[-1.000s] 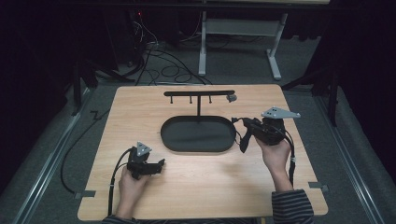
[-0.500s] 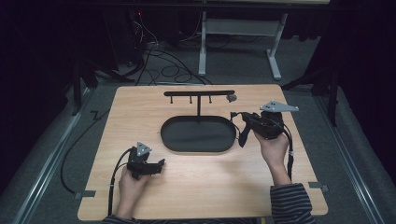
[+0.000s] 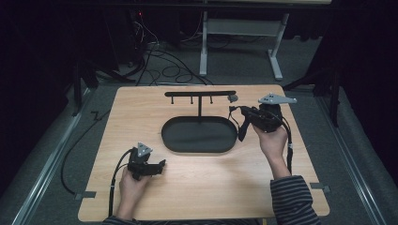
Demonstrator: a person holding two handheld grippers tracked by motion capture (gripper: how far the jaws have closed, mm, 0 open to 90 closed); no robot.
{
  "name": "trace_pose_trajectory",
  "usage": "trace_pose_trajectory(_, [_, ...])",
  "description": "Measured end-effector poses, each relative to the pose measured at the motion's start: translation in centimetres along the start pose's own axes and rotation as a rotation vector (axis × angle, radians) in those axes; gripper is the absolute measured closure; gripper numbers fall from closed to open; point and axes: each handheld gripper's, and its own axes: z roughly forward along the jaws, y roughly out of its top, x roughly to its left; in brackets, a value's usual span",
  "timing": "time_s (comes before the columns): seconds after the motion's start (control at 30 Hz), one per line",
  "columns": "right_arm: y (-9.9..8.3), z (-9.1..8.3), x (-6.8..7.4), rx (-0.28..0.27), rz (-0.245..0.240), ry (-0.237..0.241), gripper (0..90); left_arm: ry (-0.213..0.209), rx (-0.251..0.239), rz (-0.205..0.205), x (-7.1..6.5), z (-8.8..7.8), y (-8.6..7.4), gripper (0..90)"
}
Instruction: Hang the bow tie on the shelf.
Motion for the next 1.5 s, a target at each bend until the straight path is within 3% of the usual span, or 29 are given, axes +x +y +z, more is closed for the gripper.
trace_pose_trajectory(0.63, [1.6, 1.8, -0.2, -0.007, 0.007, -0.042, 89.0, -0.001, 0.000, -0.001, 0.0, 0.0, 0.0, 15.7])
trace_pose_trajectory(0.77, [1.9, 2.4, 0.2, -0.003, -0.032, -0.073, 89.0, -0.001, 0.000, 0.000, 0.0, 0.0, 0.0, 15.8])
trace_pose_trajectory(1.17, [2.3, 3.4, -0.9, -0.009, 0.007, -0.138, 88.8, -0.001, 0.000, 0.000, 0.0, 0.0, 0.0, 15.7])
trace_pose_trajectory(1.5, [1.4, 4.4, -1.3, 0.020, 0.013, -0.172, 88.7, -0.001, 0.000, 0.001, 0.0, 0.0, 0.0, 15.7])
